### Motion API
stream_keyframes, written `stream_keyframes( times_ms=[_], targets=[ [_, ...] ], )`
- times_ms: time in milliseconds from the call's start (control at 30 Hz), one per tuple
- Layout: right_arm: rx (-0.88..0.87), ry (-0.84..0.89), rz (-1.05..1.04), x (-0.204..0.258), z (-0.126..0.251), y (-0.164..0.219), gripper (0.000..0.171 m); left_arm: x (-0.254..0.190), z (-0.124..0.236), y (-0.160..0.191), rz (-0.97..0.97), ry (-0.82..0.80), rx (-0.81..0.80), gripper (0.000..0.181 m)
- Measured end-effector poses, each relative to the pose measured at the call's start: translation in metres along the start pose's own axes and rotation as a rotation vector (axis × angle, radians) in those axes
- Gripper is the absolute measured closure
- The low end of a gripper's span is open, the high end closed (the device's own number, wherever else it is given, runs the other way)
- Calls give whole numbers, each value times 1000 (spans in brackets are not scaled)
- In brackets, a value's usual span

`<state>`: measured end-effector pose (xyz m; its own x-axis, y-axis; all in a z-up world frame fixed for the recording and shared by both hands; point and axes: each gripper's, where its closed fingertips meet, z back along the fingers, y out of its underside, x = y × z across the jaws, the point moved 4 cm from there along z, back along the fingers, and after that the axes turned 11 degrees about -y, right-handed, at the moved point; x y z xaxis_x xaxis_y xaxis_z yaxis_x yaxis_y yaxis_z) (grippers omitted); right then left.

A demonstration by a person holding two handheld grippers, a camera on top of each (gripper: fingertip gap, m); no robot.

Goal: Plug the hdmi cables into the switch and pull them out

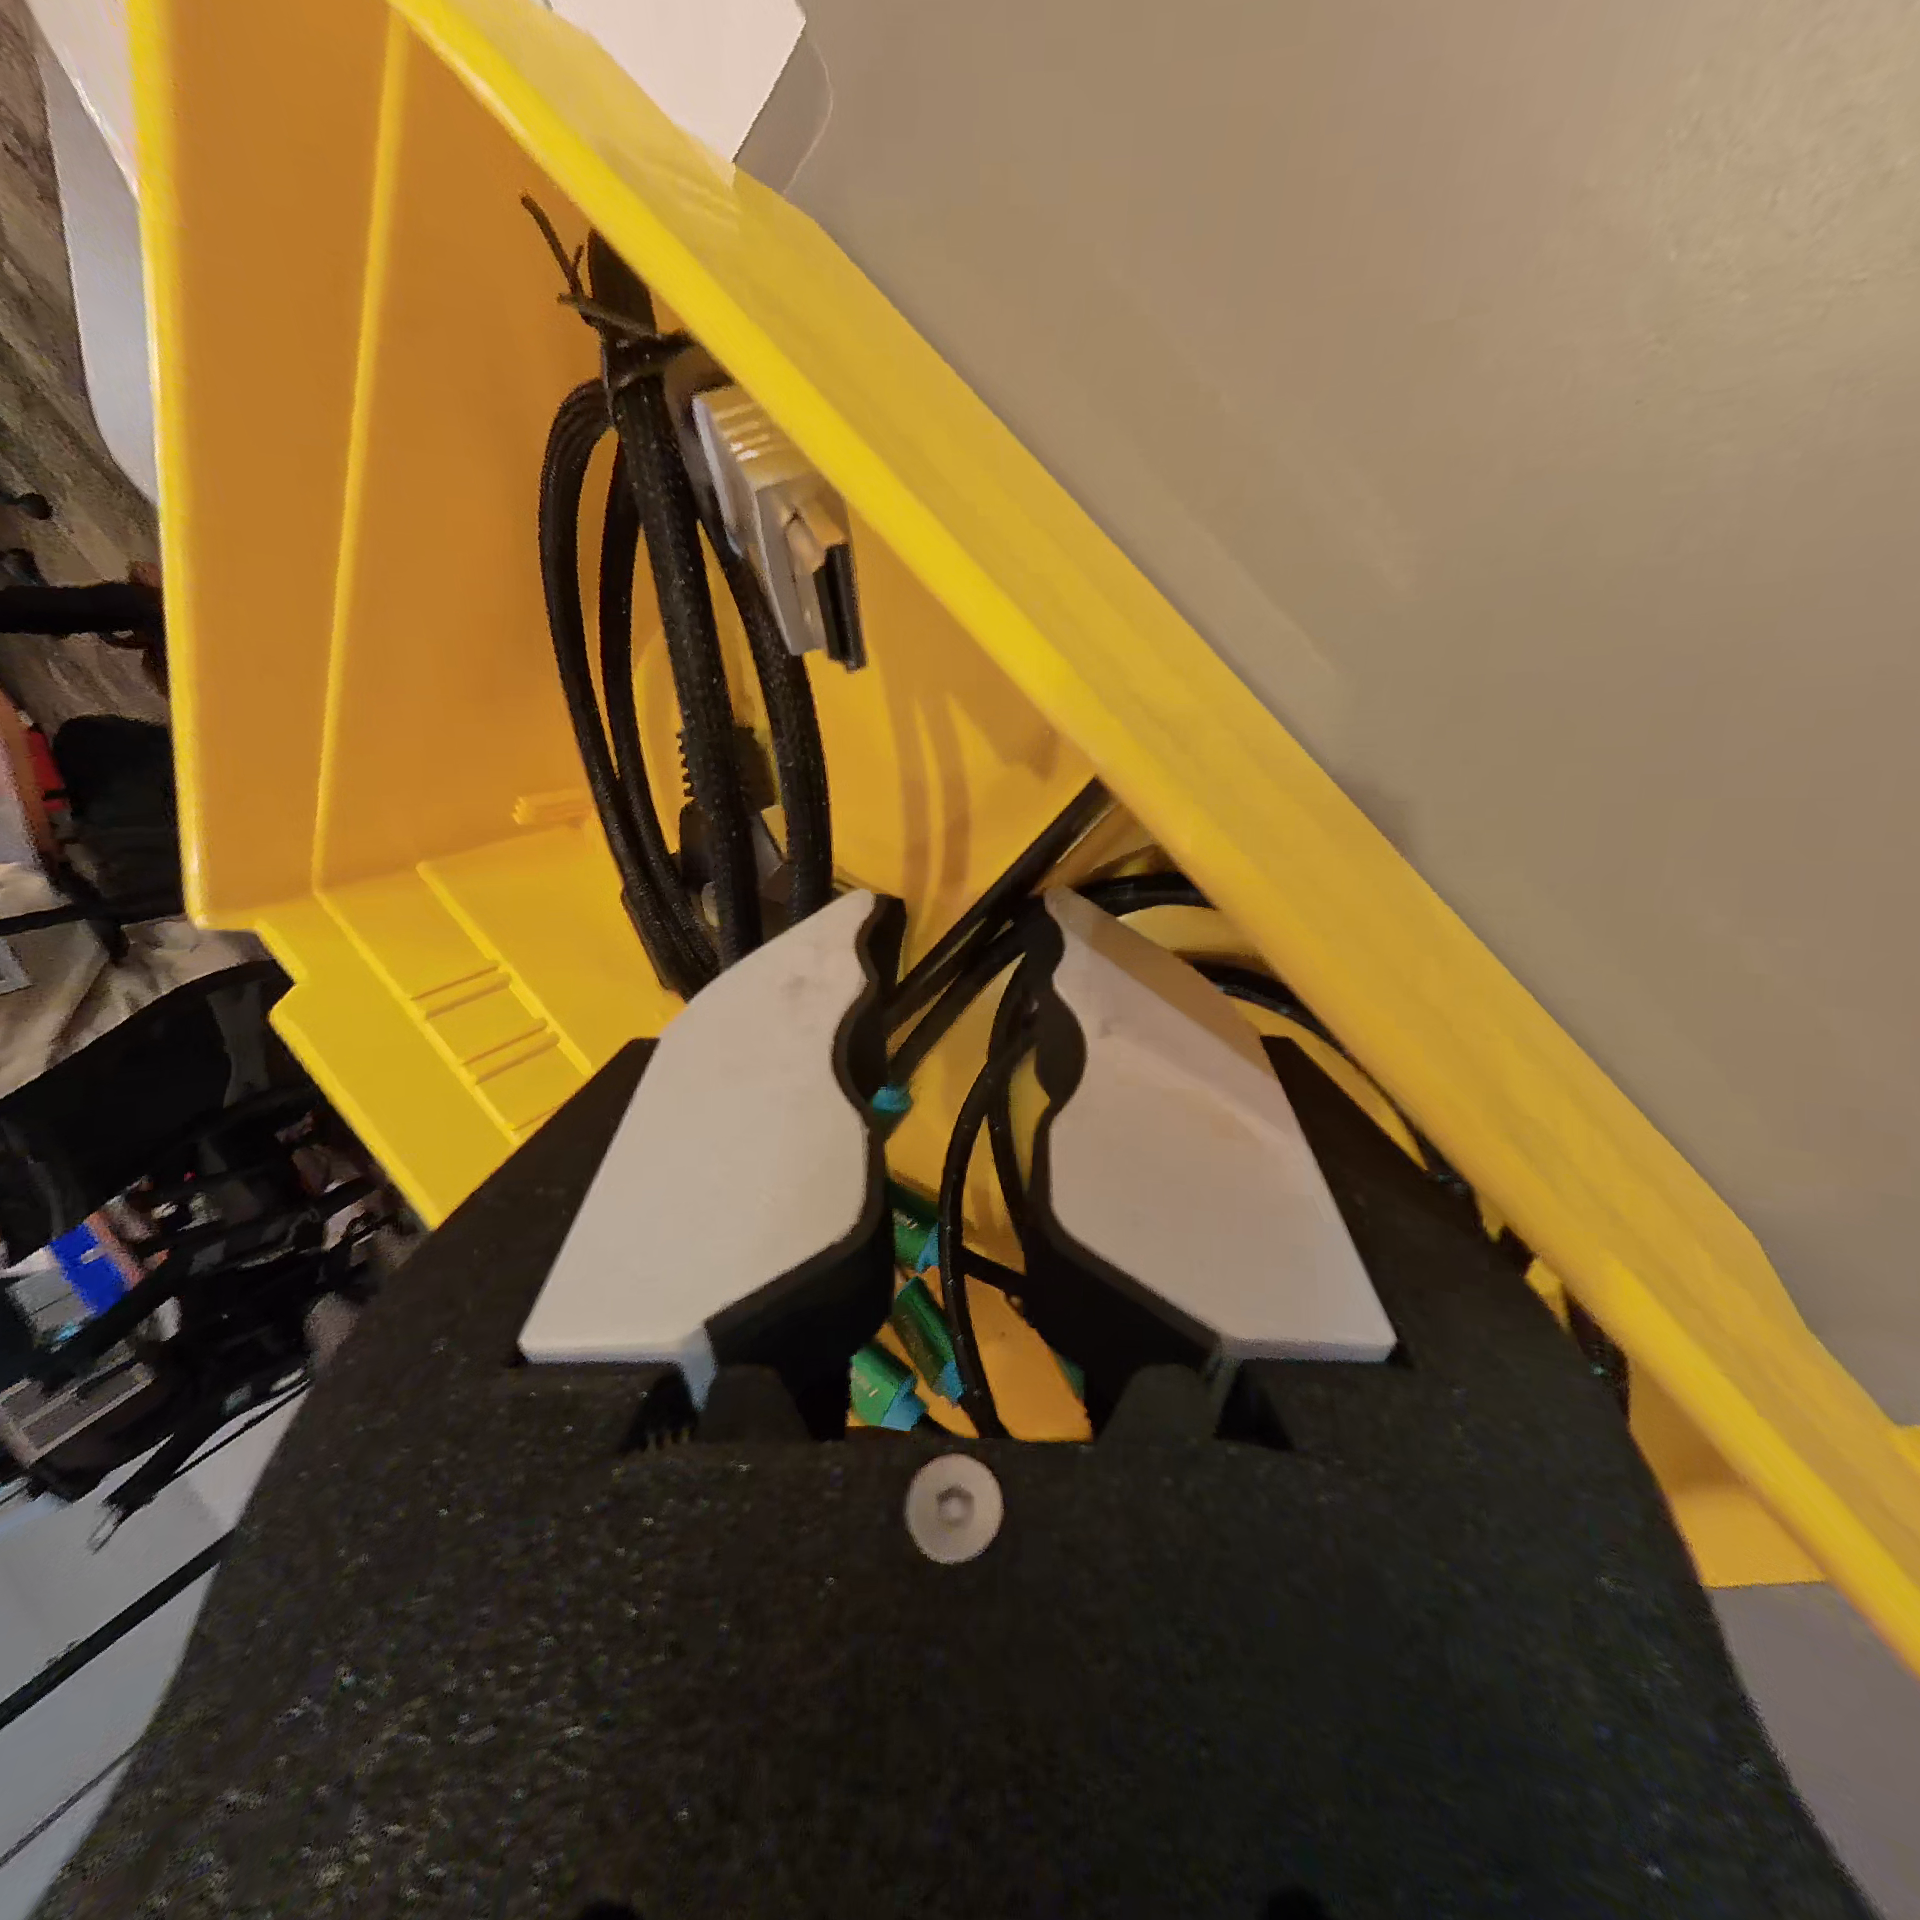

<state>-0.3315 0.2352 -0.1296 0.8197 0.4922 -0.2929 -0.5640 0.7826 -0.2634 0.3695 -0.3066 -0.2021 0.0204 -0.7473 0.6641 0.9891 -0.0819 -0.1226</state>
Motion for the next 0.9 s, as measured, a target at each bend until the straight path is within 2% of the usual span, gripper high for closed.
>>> stream_keyframes(
  times_ms=[200, 433, 633, 800, 900],
  targets=[
    [-127, -16, 6, 61, 14, -41, 133, 5, 19, -8, 100, 39, -116, 138],
    [-350, -106, -23, 143, 11, -123, 135, 17, 52, -8, 196, 36, -200, 136],
    [-412, -237, -42, 203, -44, -179, 136, 30, 62, 2, 237, -14, -193, 135],
    [-391, -239, -88, 206, -98, -188, 136, 35, 43, 18, 214, 35, -116, 132],
    [-416, -282, -157, 202, -120, -184, 135, 41, 34, 15, 222, 91, -154, 129]
  ],
)
